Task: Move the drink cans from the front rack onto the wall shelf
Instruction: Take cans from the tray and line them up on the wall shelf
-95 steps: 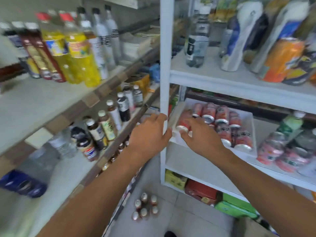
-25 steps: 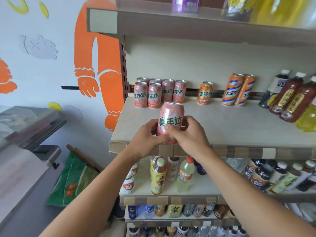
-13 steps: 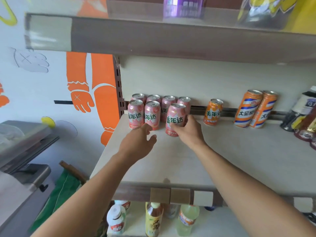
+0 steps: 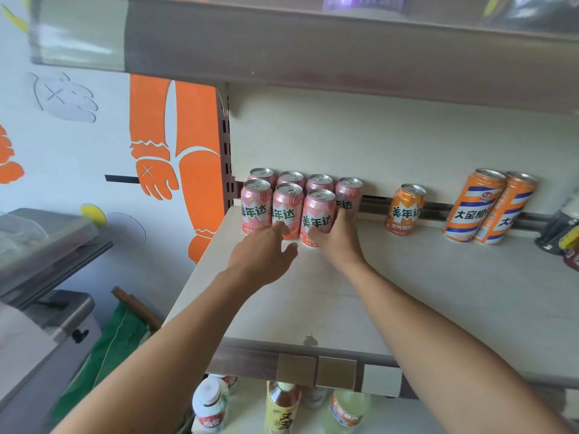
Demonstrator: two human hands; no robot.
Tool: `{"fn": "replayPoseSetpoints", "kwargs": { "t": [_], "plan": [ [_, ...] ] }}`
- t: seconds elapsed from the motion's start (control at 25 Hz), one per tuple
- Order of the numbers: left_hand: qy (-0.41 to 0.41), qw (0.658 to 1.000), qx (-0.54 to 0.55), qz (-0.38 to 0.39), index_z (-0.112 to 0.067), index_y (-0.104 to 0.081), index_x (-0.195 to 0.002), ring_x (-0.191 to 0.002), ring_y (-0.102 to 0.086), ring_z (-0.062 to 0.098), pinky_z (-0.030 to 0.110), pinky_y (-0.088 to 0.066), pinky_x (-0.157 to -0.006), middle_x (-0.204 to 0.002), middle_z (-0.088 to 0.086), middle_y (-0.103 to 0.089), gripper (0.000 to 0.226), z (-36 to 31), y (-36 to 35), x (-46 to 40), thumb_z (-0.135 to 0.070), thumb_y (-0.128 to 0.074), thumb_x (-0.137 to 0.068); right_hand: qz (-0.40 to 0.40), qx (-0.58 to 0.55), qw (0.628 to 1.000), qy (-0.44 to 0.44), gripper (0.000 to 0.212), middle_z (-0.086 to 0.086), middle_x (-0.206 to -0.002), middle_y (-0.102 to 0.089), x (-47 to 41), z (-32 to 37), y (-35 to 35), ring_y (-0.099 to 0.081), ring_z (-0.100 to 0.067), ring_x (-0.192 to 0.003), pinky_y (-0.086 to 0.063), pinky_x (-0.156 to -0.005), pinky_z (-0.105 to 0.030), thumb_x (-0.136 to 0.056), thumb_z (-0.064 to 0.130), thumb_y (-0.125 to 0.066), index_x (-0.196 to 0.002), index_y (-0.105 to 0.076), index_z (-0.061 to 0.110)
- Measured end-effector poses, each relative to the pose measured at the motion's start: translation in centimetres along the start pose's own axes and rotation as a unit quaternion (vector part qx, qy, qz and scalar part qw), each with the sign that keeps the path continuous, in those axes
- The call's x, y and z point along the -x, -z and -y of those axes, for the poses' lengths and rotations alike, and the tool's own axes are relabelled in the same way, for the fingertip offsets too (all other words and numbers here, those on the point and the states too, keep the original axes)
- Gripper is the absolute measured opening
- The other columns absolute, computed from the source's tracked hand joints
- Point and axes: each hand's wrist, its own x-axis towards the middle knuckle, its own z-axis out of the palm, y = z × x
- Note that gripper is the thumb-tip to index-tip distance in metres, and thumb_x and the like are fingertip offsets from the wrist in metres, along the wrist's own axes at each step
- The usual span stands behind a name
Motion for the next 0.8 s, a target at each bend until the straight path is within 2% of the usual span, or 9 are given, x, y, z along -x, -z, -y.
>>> {"fn": "replayPoseSetpoints", "kwargs": {
  "t": [0.16,0.36,0.6,0.72,0.8],
  "plan": [
    [-0.004,1.0,0.004,-0.003,-0.02,-0.054,-0.124,-0.107,-0.06,0.023,0.042,-0.053,-0.083,-0.12,-0.001,-0.063,0.037,0.0,0.0,-0.1,-0.041,-0.053,-0.093,0.002,0.015,1.0,0.004,0.047,-0.005,-0.109,-0.06,-0.7,-0.4,-0.1,-0.059,-0.023,-0.102,-0.05,-0.08,-0.032,-0.075,0.028,-0.071,-0.117,-0.053,0.014],
    [-0.001,1.0,0.007,-0.004,-0.021,-0.054,-0.124,-0.106,-0.06,0.023,0.043,-0.053,-0.083,-0.119,-0.001,-0.063,0.037,0.0,0.2,0.1,-0.042,-0.054,-0.093,0.007,0.008,1.0,0.02,0.046,-0.002,-0.113,-0.052,-0.8,-0.3,0.0,-0.054,-0.016,-0.101,-0.041,-0.081,-0.024,-0.084,0.013,-0.069,-0.126,-0.05,0.009],
    [0.003,1.0,-0.005,-0.001,-0.02,-0.054,-0.125,-0.106,-0.06,0.024,0.043,-0.053,-0.083,-0.119,0.0,-0.062,0.038,-0.4,0.4,0.4,-0.041,-0.053,-0.094,0.024,0.037,0.999,0.014,0.043,0.0,-0.11,-0.05,-0.1,-0.2,0.3,-0.051,-0.015,-0.095,-0.039,-0.079,-0.024,-0.09,0.018,-0.064,-0.129,-0.047,0.007],
    [0.004,1.0,-0.002,-0.002,-0.021,-0.054,-0.125,-0.104,-0.06,0.024,0.043,-0.053,-0.083,-0.117,-0.001,-0.062,0.037,-0.2,0.9,1.1,-0.041,-0.053,-0.093,0.041,0.086,0.995,-0.004,0.041,-0.004,-0.117,-0.062,1.0,0.0,1.5,-0.061,-0.022,-0.105,-0.047,-0.083,-0.03,-0.087,0.026,-0.066,-0.123,-0.052,0.014],
    [-0.001,1.0,-0.004,-0.003,-0.022,-0.053,-0.126,-0.106,-0.06,0.024,0.042,-0.053,-0.083,-0.119,-0.001,-0.062,0.038,-0.2,1.4,2.2,-0.041,-0.053,-0.093,0.042,0.178,0.983,-0.004,0.04,-0.009,-0.125,-0.061,3.1,0.6,2.7,-0.059,-0.03,-0.114,-0.05,-0.091,-0.039,-0.088,0.03,-0.063,-0.124,-0.054,0.014]
  ]
}}
